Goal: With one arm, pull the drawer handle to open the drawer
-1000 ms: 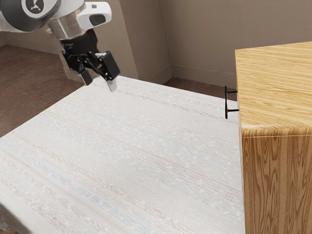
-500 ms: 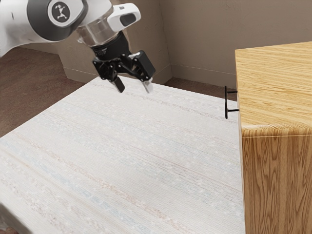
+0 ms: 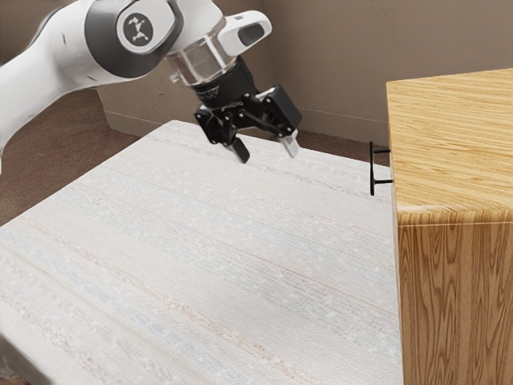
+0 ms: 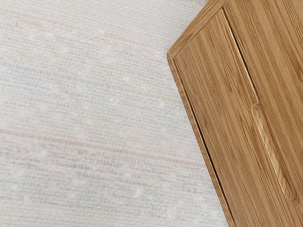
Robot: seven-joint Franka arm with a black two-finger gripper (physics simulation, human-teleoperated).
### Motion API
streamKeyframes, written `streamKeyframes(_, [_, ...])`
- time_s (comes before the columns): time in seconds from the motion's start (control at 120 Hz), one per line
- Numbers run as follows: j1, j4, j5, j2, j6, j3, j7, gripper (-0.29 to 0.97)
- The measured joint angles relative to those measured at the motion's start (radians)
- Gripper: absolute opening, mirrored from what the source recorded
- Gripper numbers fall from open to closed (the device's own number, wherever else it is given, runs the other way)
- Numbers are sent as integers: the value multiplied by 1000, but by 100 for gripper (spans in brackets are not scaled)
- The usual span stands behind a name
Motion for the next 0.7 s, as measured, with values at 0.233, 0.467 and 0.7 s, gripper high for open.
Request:
streamKeyframes(0.233, [-1,28,-40,54,21,-43,-25,68])
streamKeyframes(0.467, [8,32,-73,65,66,-84,-43,68])
streamKeyframes(0.7, [12,32,-101,97,136,-103,-56,68])
